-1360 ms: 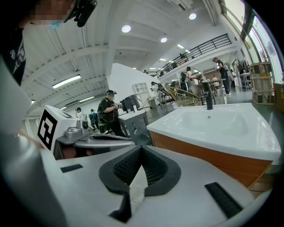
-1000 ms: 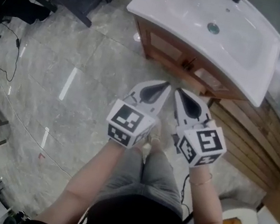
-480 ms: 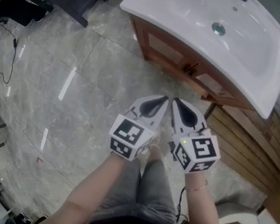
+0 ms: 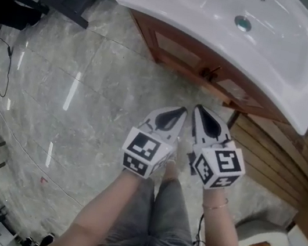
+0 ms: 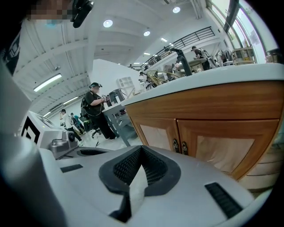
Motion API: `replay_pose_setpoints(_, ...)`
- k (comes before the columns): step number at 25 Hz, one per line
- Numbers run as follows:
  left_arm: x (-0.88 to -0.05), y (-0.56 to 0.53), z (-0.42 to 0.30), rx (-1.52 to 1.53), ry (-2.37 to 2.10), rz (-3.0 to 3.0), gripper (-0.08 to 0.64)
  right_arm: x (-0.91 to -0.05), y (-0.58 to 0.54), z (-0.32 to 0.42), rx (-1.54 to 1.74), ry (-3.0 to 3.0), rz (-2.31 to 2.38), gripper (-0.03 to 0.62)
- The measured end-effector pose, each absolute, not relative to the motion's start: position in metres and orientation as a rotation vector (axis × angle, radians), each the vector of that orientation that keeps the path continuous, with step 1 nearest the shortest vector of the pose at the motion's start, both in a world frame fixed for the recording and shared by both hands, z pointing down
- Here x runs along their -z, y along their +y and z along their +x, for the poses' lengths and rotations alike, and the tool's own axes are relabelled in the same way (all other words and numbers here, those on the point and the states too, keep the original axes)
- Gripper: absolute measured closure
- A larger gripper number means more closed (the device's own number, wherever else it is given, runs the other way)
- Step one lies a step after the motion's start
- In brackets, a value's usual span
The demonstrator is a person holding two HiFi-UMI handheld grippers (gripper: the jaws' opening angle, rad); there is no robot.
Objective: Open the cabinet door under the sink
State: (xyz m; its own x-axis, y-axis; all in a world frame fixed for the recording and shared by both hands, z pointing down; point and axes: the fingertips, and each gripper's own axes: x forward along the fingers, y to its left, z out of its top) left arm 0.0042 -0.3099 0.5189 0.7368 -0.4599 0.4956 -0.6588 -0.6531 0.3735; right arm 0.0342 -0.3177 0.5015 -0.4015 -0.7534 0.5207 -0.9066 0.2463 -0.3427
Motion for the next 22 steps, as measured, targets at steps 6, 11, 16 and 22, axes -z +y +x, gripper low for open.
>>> replay_pose_setpoints(6,-0.547,-0.311,0.011,-0.516,-0.831,2.375,0.554,-0.533,-0.320,0.043,-0.950,-2.227,1.585,0.584)
replay_pose_setpoints(11,-0.560,-0.316,0.018,-0.555,-0.813,2.385,0.554,-0.554,-0.328,0.049,-0.988,-2.206,1.603,0.584)
replay_pose_setpoints(16,-0.574,-0.329,0.021,-0.560,-0.810,2.391,0.554,-0.567,-0.342,0.057,-1.010,-2.191,1.626,0.584)
replay_pose_setpoints(22,-0.585,-0.340,0.028,-0.561,-0.806,2.387,0.554,-0.580,-0.350,0.066,-1.037,-2.165,1.638,0.584)
